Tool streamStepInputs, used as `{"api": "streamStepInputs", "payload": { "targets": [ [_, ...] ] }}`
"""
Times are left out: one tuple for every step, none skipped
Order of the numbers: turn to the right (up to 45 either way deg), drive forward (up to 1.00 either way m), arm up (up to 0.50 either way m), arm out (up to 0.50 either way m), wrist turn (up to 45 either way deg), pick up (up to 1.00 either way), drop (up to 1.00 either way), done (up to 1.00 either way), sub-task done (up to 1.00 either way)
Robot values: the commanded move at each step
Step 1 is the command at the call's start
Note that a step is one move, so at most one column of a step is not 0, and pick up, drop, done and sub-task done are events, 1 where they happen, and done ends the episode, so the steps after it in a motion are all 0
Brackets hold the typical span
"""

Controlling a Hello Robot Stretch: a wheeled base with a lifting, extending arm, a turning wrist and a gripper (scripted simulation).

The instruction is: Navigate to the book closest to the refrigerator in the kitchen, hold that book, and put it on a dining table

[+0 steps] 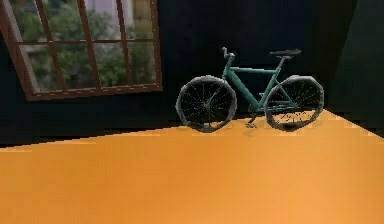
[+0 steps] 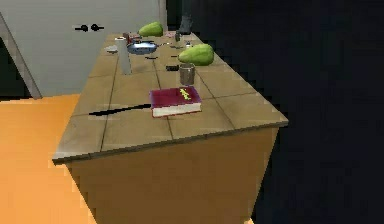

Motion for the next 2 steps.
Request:
{"api": "streamStepInputs", "payload": {
  "targets": [
    [0.0,0.0,0.38,0.0,0.0,0.0,0.0,0.0,0.0],
    [0.0,0.0,0.0,0.46,0.0,0.0,0.0,0.0,0.0]
  ]
}}
